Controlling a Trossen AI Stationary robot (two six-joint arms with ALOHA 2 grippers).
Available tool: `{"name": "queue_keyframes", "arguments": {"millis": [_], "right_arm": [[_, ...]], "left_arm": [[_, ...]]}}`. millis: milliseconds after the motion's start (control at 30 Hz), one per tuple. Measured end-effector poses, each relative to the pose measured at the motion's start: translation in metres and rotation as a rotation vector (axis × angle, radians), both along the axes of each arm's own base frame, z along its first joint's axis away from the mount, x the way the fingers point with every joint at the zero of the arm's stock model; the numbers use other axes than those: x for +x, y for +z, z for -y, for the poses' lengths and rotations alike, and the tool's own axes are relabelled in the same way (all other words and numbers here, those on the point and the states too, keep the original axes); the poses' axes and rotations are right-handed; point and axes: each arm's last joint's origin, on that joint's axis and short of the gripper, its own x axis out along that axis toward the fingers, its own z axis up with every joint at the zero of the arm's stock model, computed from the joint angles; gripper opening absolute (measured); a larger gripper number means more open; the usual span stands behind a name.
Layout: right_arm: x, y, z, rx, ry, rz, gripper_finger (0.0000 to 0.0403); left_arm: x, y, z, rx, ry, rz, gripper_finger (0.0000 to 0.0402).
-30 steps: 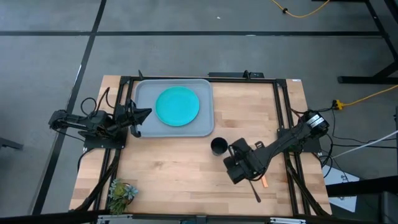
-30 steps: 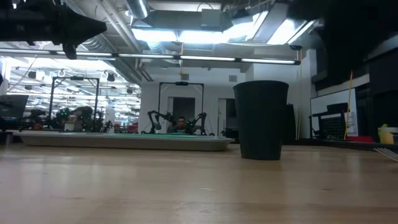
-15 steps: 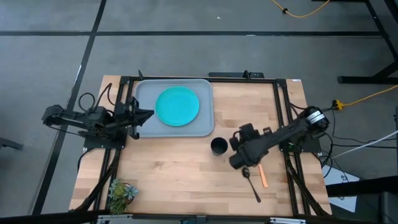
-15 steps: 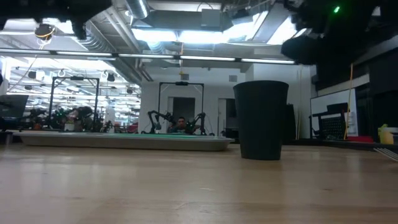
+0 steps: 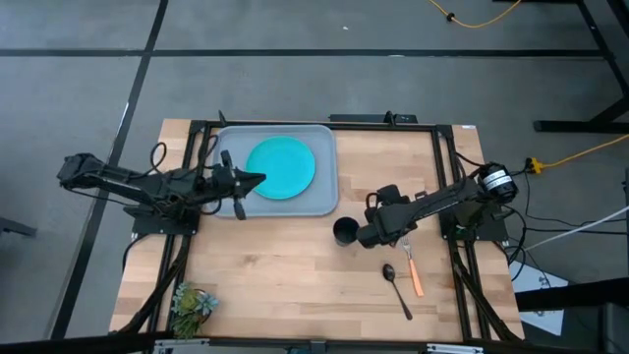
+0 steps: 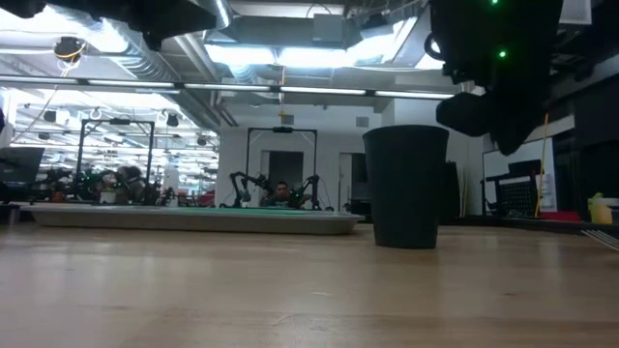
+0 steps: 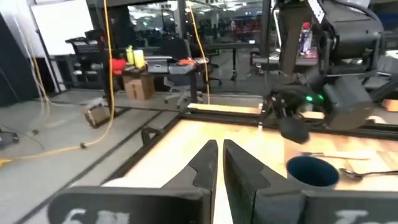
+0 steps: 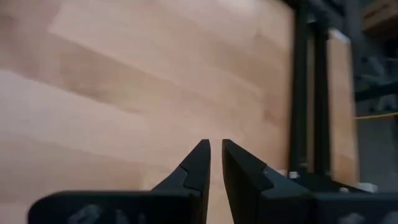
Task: Pick and place plate/cup/fork/spoon on tray
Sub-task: Put the black cup on the serving tray to the top left of the blue plate
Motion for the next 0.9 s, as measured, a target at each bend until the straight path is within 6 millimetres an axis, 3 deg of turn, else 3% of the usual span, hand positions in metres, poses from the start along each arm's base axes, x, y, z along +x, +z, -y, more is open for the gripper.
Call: {"name": "queue_keyframes", "arguments": {"millis": [167,333,533,900], "right_arm": [[0.005,-0.003,-0.005,0.058,0.027,0.036,0.0046],[0.011,-0.011,-0.016,0.184,0.112,0.069,0.0046],[0.021,-0.025,-0.022,0.228,0.177,0.206,0.0046],[0.048,-0.023,-0.028,0.201,0.335,0.428,0.0046]], "left_arm": [[-0.002,0.002,0.000,-0.050,-0.022,0.031,0.0020],[0.011,-0.010,0.007,-0.082,-0.182,-0.041,0.0020],[0.016,-0.014,0.007,-0.083,-0.175,-0.067,0.0020],[0.017,-0.015,0.007,-0.079,-0.173,-0.074,0.0020]]}}
